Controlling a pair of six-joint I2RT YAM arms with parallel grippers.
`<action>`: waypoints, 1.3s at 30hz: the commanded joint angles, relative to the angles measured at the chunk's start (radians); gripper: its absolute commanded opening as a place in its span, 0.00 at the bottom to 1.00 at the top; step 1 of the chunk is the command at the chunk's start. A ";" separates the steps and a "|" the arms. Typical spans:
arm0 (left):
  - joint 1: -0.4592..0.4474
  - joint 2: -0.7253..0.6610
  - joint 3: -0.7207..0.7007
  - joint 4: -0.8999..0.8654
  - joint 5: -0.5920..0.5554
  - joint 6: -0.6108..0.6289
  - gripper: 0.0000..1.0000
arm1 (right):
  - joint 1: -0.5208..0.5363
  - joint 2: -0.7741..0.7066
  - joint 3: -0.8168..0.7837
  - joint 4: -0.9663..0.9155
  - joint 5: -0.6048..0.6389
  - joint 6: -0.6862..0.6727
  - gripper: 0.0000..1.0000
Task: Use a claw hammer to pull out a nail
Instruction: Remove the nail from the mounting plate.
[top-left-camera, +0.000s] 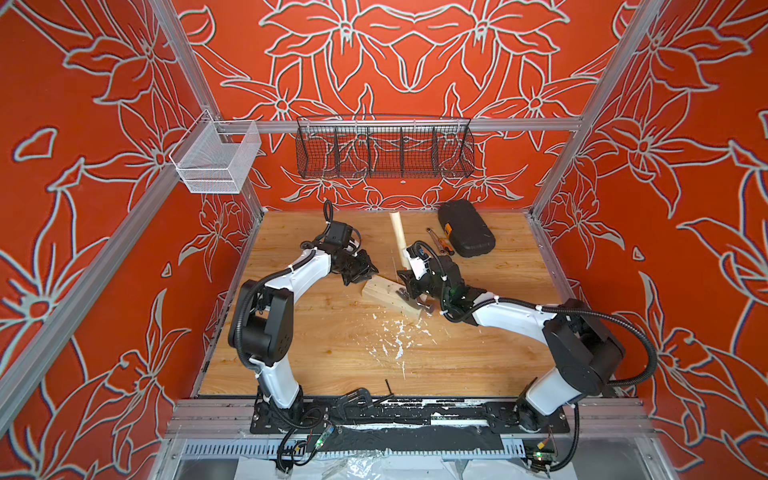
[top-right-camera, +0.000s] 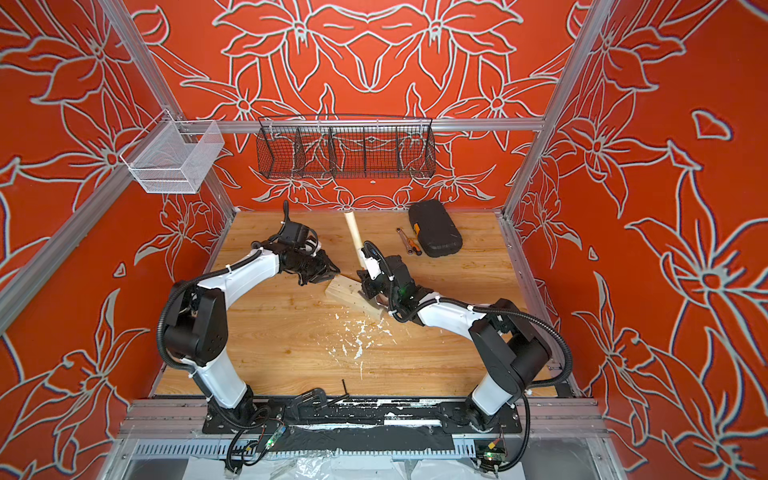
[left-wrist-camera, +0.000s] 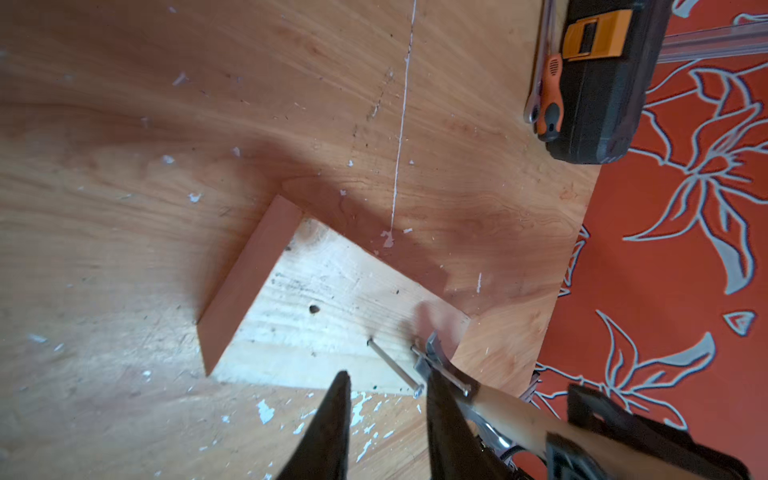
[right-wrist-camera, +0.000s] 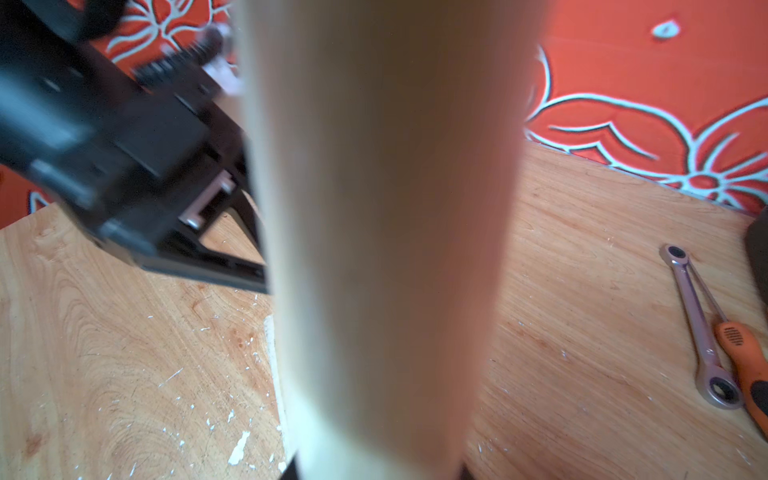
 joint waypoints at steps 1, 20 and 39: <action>-0.006 0.064 0.016 -0.026 -0.003 0.001 0.31 | -0.003 0.024 0.075 0.054 -0.031 0.016 0.00; 0.004 0.171 -0.032 -0.074 -0.111 -0.097 0.26 | -0.002 0.093 0.038 0.262 -0.029 0.053 0.00; 0.035 0.175 -0.153 0.025 -0.031 -0.190 0.25 | -0.002 0.200 -0.221 0.783 0.072 0.133 0.00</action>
